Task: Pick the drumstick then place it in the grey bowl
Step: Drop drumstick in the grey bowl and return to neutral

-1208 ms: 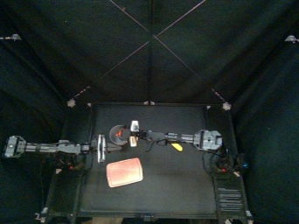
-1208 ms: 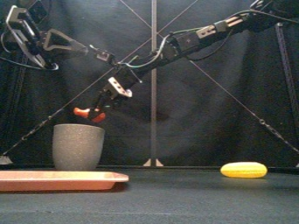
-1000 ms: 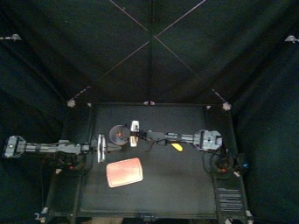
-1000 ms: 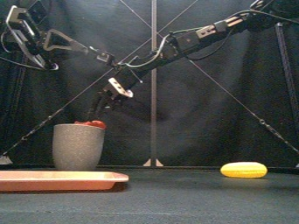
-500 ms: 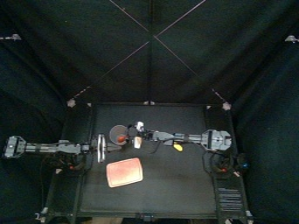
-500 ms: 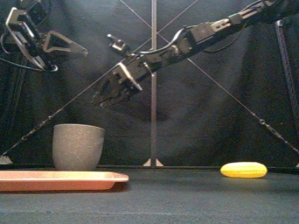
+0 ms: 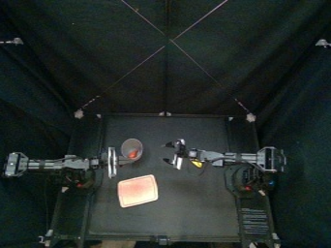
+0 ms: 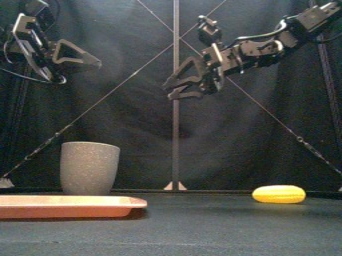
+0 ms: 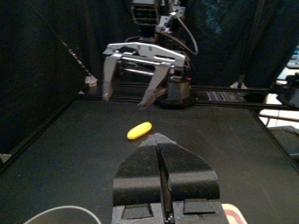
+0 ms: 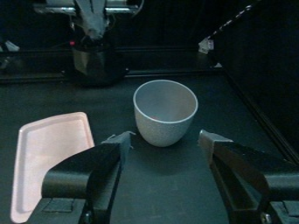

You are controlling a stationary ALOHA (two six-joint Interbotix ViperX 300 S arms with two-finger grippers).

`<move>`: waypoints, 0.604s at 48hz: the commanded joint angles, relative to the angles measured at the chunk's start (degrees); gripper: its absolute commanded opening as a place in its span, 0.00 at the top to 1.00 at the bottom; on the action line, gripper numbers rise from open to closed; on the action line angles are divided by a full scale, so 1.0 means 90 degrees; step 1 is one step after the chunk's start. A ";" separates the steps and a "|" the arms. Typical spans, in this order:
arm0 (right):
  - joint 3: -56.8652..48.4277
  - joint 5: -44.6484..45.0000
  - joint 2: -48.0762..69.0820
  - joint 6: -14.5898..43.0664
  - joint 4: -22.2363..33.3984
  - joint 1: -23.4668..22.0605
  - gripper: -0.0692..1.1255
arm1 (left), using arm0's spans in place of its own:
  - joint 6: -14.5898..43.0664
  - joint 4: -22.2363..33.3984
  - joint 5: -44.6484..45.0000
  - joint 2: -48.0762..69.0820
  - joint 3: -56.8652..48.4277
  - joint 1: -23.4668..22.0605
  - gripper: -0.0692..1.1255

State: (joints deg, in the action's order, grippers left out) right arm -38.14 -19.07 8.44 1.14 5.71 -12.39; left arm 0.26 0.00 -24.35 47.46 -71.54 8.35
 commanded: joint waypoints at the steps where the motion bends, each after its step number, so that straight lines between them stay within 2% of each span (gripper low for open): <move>1: -0.0527 -0.0430 0.0684 0.0010 -0.0215 0.0156 0.14 | 0.0000 0.0000 -0.0068 -0.0020 0.0068 0.0215 0.97; 10: -0.1221 -0.1084 0.1211 0.0000 -0.0635 0.0205 0.14 | 0.0000 0.0000 -0.0068 -0.0010 0.0068 0.0400 0.97; 29: -0.1748 -0.1230 0.1689 -0.0010 -0.0615 0.0273 0.14 | 0.0010 -0.0010 -0.0068 -0.0010 0.0059 0.0654 0.97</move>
State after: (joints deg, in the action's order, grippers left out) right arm -54.23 -29.53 21.71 1.14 0.18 -10.11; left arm 0.26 0.00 -24.43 47.46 -71.72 14.06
